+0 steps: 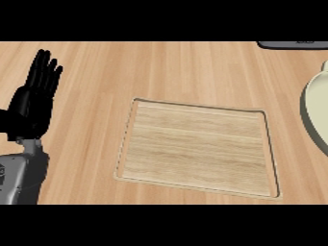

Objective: Pick the tomato from the tray and place it in the pot

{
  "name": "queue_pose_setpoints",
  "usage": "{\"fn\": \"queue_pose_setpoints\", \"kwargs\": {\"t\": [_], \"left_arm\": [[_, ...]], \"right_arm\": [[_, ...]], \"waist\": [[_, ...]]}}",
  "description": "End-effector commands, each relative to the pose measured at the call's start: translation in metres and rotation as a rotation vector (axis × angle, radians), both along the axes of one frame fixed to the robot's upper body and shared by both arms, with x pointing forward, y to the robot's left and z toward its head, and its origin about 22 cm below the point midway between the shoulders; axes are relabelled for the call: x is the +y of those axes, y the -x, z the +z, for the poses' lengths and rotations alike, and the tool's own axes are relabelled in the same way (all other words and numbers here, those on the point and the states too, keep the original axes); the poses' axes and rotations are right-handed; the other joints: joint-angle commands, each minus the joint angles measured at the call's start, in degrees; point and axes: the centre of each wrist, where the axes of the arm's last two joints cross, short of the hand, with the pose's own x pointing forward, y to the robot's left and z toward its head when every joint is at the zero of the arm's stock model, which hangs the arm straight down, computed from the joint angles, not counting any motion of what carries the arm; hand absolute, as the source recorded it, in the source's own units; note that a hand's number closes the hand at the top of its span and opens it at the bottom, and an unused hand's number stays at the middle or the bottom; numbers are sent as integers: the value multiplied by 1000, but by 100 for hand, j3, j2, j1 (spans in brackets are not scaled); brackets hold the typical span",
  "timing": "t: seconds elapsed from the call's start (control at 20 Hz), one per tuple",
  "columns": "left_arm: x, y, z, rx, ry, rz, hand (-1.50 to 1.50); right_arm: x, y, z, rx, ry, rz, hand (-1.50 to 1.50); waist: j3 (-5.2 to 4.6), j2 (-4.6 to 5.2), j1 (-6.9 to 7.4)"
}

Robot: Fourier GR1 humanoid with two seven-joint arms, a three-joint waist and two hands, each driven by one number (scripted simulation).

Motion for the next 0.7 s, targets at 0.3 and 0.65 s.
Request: {"fn": "queue_pose_setpoints", "kwargs": {"t": [0.3,0.65], "left_arm": [[0,6,-9,-13,-2,-5,0],[0,3,-5,-11,-6,7,0]], "right_arm": [[-29,52,12,-74,-41,-23,-150],[-36,70,16,-69,-29,-29,-150]], "waist": [[31,27,23],[54,26,-1]]}}
